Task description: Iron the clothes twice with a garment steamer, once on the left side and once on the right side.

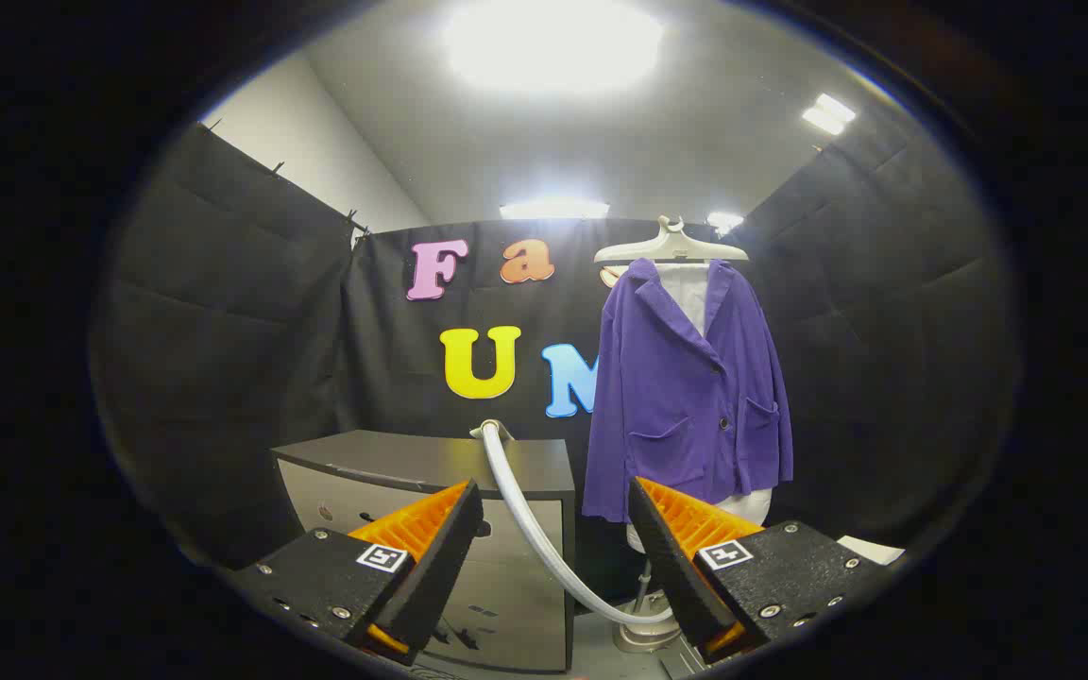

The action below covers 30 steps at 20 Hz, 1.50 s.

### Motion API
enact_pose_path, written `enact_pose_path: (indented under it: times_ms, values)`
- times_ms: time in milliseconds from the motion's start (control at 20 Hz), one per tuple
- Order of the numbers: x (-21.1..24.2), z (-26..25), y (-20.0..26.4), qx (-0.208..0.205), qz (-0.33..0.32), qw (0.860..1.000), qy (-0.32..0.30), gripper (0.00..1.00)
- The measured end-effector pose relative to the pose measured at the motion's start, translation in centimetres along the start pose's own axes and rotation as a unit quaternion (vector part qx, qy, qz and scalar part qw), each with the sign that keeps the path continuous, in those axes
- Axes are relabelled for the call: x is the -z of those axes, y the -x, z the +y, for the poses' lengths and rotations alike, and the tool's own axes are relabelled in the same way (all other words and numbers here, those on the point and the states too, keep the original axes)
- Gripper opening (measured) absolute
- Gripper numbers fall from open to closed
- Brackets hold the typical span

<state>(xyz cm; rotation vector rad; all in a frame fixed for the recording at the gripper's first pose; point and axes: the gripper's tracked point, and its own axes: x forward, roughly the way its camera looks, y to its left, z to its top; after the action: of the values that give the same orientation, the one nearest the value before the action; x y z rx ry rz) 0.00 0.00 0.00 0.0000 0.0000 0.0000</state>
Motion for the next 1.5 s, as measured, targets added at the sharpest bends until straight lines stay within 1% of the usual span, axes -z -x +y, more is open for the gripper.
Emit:
enact_pose_path:
  times_ms: [550, 800, 1000, 1150, 1300, 1500]
  values:
    - [0.4, -0.3, -0.4, 0.006, 0.003, 1.000, -0.003, 0.95]
    - [-0.3, -0.3, -0.4, 0.011, -0.001, 1.000, -0.009, 0.95]
    - [-1.9, -0.3, -1.2, 0.007, -0.011, 1.000, -0.007, 0.95]
    - [-4.2, 0.4, -2.8, -0.007, -0.026, 1.000, -0.013, 0.95]
    - [-5.9, 1.0, -5.3, -0.026, -0.034, 0.999, -0.002, 0.95]
    - [-7.5, 1.9, -9.5, -0.052, -0.027, 0.998, 0.013, 0.95]
